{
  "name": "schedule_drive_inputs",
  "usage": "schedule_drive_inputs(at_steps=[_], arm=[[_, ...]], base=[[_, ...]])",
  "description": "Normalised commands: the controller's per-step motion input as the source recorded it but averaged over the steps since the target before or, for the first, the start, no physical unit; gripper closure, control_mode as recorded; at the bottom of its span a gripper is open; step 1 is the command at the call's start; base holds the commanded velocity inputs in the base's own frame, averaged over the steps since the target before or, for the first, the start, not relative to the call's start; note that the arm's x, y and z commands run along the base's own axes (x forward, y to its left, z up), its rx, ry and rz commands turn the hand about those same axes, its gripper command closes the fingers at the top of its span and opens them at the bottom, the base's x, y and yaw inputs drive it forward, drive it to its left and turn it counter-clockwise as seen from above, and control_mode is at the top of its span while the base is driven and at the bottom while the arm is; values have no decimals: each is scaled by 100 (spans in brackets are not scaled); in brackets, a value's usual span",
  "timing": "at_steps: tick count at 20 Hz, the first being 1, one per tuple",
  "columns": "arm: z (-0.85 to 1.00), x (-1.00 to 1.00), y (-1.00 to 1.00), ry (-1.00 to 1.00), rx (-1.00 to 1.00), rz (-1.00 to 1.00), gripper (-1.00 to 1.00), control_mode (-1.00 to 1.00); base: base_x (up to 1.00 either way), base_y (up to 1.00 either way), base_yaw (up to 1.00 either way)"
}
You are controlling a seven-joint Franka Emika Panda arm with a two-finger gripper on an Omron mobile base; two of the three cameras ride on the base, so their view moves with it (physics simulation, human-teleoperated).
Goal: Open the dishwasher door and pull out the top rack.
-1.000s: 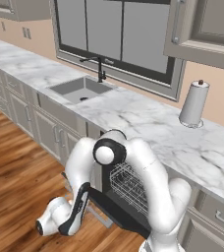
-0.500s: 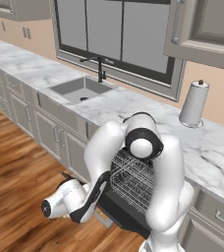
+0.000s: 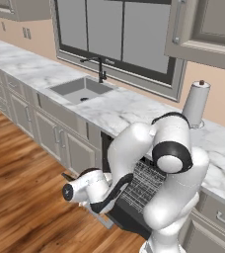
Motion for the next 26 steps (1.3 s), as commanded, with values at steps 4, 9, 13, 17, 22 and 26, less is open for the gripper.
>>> schedule_drive_inputs(at_steps=[4,9,13,17,22,26], arm=[[7,43,-47,10,1,0,-100,-100],[0,53,-32,9,0,0,-100,-100],[-1,51,-13,5,0,0,-100,-100],[-13,49,-2,4,-2,0,-100,-100],[-27,39,0,1,-10,0,-100,-100],[-31,38,0,0,-19,0,-100,-100]], base=[[0,0,0],[0,0,0],[0,0,0],[0,0,0],[0,0,0],[0,0,0]])
